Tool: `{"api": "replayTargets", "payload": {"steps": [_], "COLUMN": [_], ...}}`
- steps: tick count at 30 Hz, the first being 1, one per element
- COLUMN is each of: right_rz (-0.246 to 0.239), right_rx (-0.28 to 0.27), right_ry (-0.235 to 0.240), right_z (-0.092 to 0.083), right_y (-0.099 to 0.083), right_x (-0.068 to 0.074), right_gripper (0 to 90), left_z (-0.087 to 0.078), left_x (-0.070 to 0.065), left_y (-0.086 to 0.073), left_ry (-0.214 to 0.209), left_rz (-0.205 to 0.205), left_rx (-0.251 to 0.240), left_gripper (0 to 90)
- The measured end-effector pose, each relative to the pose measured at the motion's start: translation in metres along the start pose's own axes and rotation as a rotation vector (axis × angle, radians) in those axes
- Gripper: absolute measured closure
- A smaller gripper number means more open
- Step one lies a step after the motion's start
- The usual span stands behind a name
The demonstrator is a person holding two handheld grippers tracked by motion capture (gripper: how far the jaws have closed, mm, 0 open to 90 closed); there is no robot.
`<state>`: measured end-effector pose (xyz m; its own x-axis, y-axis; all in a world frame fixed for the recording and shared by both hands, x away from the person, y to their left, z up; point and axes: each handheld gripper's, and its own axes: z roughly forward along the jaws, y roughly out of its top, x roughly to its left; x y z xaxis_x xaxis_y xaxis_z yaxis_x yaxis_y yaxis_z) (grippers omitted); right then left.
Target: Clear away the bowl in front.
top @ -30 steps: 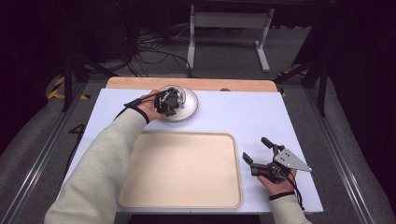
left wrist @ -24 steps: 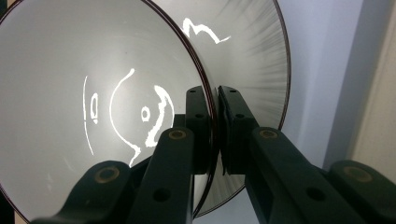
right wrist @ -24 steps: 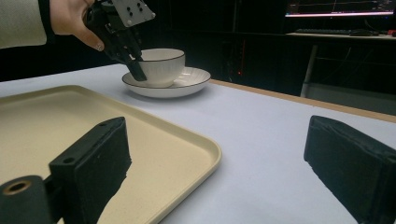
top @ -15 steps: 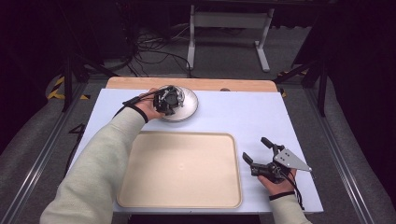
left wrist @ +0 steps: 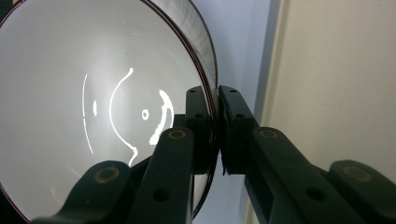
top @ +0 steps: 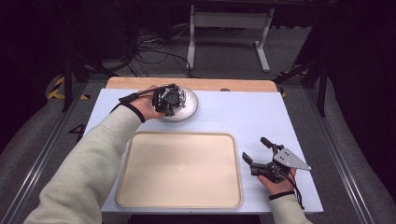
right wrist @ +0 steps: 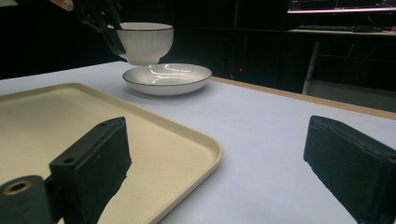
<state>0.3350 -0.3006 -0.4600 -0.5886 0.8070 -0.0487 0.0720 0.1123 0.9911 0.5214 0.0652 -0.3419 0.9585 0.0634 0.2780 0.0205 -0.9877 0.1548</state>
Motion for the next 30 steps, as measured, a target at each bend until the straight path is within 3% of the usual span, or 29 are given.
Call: {"api": "replayTargets", "payload": {"steps": [5, 12, 26, 30], "right_rz": [-0.001, -0.001, -0.005, -0.006], "right_rx": [0.003, 0.005, 0.012, 0.014], "right_ry": [0.000, 0.001, 0.004, 0.005], "right_z": [0.000, 0.000, 0.001, 0.001], "right_y": [0.000, 0.000, 0.000, 0.001], "right_x": [0.000, 0.000, 0.000, 0.000], "right_gripper": [7.8, 8.0, 8.0, 8.0], "left_z": [-0.013, -0.029, -0.063, -0.072], "left_x": [-0.003, -0.015, -0.057, -0.074], "left_y": [-0.004, -0.001, 0.016, 0.024], "left_ry": [0.000, -0.045, -0.088, -0.080], "left_rz": [-0.009, -0.031, 0.026, 0.053], "left_rx": [-0.017, 0.012, 0.017, 0.015], "left_gripper": [84.1, 84.0, 84.1, 84.0]}}
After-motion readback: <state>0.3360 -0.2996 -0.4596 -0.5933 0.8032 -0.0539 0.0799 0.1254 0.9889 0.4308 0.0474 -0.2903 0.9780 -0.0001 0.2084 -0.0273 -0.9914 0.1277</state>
